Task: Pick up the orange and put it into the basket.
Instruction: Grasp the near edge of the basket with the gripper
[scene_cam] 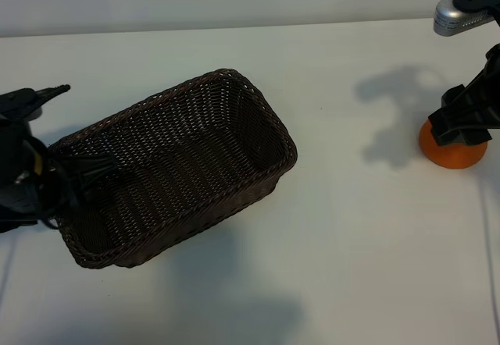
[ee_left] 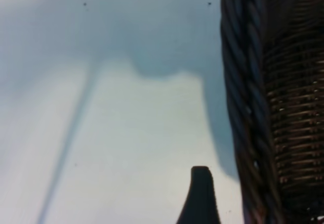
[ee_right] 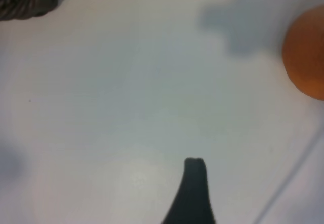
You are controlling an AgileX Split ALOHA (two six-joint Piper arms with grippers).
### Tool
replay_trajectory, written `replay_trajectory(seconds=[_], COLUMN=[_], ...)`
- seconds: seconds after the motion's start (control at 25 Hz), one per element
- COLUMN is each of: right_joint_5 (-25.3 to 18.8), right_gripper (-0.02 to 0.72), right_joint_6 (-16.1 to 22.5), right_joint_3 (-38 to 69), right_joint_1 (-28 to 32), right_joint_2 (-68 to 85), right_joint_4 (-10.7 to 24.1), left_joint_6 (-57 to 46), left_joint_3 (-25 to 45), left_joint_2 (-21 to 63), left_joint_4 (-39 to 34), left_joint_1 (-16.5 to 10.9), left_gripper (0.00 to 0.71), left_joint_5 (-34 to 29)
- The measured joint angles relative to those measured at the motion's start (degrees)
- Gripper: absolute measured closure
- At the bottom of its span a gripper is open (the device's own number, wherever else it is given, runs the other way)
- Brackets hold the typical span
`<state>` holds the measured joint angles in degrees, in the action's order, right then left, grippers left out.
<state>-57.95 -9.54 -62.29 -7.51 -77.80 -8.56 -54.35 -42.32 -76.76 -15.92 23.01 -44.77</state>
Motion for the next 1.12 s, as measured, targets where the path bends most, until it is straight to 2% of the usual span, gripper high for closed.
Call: replay_trajectory(seconds=[0.12, 0.24, 0.4, 0.72, 1.04, 1.12], right_joint_5=[0.0, -0.3, -0.4, -0.6, -0.9, -0.9], right_gripper=[0.108, 0.108, 0.108, 0.108, 0.108, 0.108], right_joint_6=[0.0, 0.0, 0.0, 0.0, 0.0, 0.0], right_joint_3=[0.0, 0.0, 0.0, 0.0, 0.0, 0.0], right_joint_1=[0.0, 0.0, 0.0, 0.0, 0.0, 0.0], right_joint_2=[0.0, 0.0, 0.0, 0.0, 0.0, 0.0], right_joint_4=[0.0, 0.0, 0.0, 0.0, 0.0, 0.0], left_joint_6=[0.8, 2.9, 6.1, 7.9, 7.3, 7.3], left_joint_3=[0.0, 0.0, 0.0, 0.0, 0.1, 0.1], left_joint_2=[2.3, 3.8, 5.0, -0.3, -0.8, -1.2], left_joint_4=[-0.3, 0.0, 2.6, 4.8, 5.6, 6.0], left_joint_1=[-0.8, -3.1, -5.3, -5.7, -5.9, -6.8], left_gripper=[0.118, 0.118, 0.118, 0.118, 0.118, 0.118], left_joint_5=[-1.9, -3.9, -2.3, 2.4, 5.5, 6.3])
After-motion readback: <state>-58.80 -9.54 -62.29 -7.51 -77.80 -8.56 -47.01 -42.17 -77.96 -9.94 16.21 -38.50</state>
